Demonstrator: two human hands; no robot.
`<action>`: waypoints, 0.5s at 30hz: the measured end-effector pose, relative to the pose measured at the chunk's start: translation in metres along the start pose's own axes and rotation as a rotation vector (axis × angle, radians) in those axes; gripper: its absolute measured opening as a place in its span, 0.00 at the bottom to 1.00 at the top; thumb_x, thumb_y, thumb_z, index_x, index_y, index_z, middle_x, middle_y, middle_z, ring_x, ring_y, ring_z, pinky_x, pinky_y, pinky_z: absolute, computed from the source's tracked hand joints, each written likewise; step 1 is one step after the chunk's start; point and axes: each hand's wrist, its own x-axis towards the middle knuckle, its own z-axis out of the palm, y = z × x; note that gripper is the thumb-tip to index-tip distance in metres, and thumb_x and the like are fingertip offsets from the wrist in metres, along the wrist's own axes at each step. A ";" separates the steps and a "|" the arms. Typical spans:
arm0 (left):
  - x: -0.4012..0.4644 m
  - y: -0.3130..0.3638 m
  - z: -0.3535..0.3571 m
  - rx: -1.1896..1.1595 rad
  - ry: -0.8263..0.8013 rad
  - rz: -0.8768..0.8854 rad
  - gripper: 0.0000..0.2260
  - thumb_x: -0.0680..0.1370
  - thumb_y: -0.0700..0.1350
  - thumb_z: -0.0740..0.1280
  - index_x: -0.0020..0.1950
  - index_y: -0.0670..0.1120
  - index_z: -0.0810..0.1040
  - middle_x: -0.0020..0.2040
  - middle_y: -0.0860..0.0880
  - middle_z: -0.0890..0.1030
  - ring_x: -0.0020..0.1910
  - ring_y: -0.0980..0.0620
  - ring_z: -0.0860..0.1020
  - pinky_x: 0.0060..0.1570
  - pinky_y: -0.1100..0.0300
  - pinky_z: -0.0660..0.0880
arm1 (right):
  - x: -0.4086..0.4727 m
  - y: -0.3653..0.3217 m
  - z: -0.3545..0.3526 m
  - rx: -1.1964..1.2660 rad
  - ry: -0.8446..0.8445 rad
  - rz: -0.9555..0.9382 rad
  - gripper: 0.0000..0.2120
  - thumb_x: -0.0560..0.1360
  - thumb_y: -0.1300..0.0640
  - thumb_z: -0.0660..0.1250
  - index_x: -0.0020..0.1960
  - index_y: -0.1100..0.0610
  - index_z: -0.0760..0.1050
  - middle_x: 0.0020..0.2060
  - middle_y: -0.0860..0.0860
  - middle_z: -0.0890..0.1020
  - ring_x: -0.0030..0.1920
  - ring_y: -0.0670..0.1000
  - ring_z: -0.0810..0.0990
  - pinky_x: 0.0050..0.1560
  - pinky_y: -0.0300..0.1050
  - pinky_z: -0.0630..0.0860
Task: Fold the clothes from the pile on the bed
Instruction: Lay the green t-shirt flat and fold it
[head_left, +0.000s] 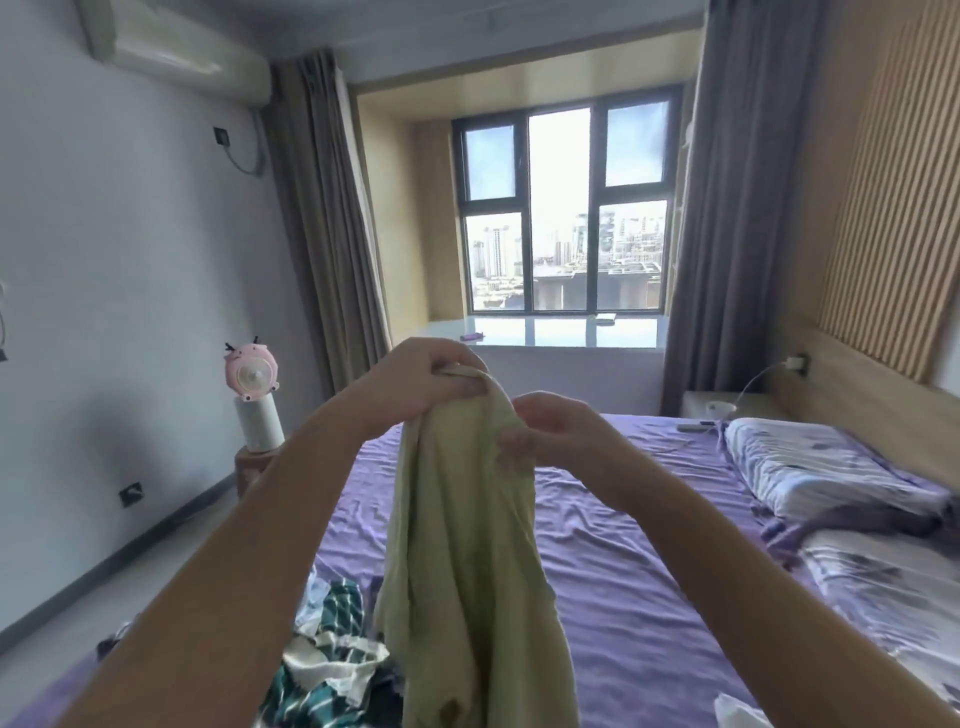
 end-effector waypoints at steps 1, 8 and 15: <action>0.000 0.004 0.005 0.008 -0.016 0.007 0.11 0.71 0.43 0.73 0.36 0.60 0.83 0.39 0.61 0.82 0.43 0.66 0.77 0.43 0.68 0.72 | -0.005 0.001 -0.003 0.011 0.034 0.007 0.08 0.73 0.62 0.69 0.51 0.63 0.79 0.42 0.56 0.82 0.44 0.54 0.80 0.53 0.56 0.77; -0.009 0.019 0.020 0.058 -0.276 -0.087 0.11 0.64 0.59 0.75 0.44 0.59 0.82 0.41 0.60 0.82 0.42 0.63 0.80 0.40 0.67 0.74 | -0.025 -0.001 -0.034 0.037 0.136 0.013 0.07 0.74 0.62 0.68 0.50 0.63 0.81 0.38 0.53 0.81 0.39 0.50 0.80 0.42 0.45 0.79; -0.006 0.027 0.051 0.090 -0.160 -0.050 0.16 0.73 0.57 0.70 0.27 0.53 0.75 0.25 0.58 0.68 0.27 0.59 0.68 0.30 0.67 0.65 | -0.016 -0.013 -0.035 0.020 0.158 -0.038 0.04 0.72 0.60 0.70 0.46 0.60 0.77 0.35 0.56 0.79 0.34 0.52 0.77 0.35 0.44 0.76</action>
